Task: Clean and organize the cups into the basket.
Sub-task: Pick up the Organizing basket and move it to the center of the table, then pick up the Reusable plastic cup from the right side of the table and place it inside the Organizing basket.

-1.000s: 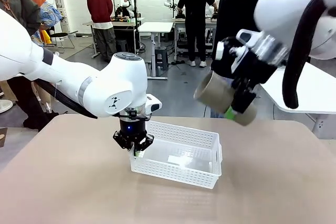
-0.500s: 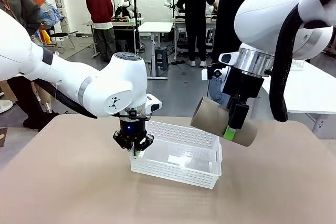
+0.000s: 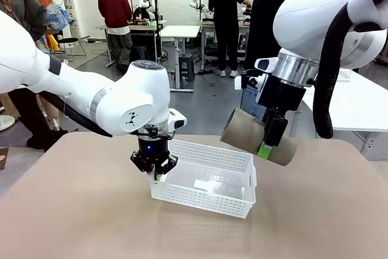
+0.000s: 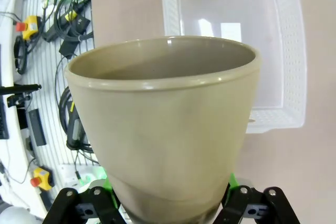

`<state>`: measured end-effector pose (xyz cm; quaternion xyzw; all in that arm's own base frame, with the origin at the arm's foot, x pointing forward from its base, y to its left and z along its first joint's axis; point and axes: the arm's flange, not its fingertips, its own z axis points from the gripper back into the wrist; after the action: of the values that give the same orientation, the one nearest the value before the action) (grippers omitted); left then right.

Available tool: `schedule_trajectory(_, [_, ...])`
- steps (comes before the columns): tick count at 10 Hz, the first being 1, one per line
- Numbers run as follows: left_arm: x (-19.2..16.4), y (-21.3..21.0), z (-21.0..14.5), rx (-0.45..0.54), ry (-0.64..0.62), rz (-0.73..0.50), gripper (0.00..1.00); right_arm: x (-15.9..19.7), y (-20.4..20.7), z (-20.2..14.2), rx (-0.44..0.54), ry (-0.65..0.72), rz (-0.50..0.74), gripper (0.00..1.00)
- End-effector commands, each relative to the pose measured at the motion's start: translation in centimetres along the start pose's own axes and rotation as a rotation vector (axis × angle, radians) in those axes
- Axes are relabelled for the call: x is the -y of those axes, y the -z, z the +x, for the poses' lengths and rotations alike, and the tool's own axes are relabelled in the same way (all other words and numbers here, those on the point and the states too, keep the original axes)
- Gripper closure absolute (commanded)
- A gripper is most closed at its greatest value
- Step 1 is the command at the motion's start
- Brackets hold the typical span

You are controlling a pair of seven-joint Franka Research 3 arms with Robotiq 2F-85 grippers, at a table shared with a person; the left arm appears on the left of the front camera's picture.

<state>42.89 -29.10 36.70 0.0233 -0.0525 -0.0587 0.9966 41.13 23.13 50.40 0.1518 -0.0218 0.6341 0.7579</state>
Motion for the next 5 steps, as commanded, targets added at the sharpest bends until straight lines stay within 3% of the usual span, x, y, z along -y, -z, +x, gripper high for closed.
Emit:
schedule_trajectory(1, [-0.2, -0.1, -0.4, 0.010, 0.006, -0.004, 1.00, -0.5, 1.9, 1.7, 0.024, -0.128, -0.055, 0.19])
schedule_trajectory(5, [-0.2, -0.1, -0.4, 0.010, 0.006, -0.004, 1.00, 2.2, 4.7, 0.8, 0.153, -0.249, -0.076, 0.19])
